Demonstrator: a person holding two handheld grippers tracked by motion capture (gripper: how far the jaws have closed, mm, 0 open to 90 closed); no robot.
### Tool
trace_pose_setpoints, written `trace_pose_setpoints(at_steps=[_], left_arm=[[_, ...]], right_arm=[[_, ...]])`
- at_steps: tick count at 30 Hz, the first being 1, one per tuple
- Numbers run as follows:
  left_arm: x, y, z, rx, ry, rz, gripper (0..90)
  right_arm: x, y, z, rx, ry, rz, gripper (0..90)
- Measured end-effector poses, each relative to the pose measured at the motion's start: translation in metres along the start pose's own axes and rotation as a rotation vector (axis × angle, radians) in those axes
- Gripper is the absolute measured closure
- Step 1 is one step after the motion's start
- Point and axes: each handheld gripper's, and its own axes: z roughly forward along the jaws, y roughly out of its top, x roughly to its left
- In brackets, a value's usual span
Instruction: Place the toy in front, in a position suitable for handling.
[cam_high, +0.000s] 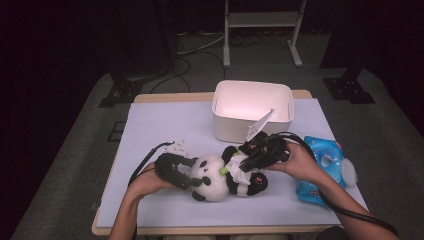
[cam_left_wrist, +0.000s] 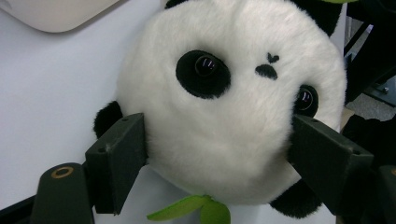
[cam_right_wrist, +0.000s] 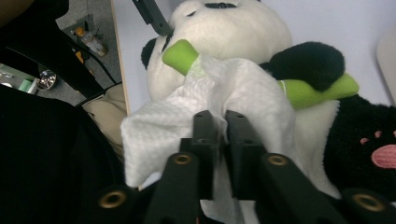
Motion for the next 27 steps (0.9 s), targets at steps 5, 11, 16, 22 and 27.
trace_pose_setpoints(at_steps=[5,11,16,22,27], left_arm=[[0.0,0.0,0.0,0.003,0.0,0.003,20.0],[-0.001,0.0,0.0,0.001,0.002,-0.002,19.9],[0.0,0.0,0.001,-0.001,-0.002,-0.001,19.9],[0.0,0.001,0.002,-0.005,0.003,0.002,20.0],[0.0,0.003,0.004,-0.029,0.011,-0.006,20.0]], right_arm=[[0.004,0.001,-0.008,-0.009,-0.062,-0.032,65.3],[0.002,-0.001,-0.011,-0.005,-0.121,-0.042,55.0],[-0.006,-0.006,-0.001,0.022,-0.132,-0.013,54.9],[-0.008,-0.01,0.013,0.053,-0.133,-0.015,62.7],[-0.008,-0.017,0.014,0.042,-0.124,0.003,66.3]])
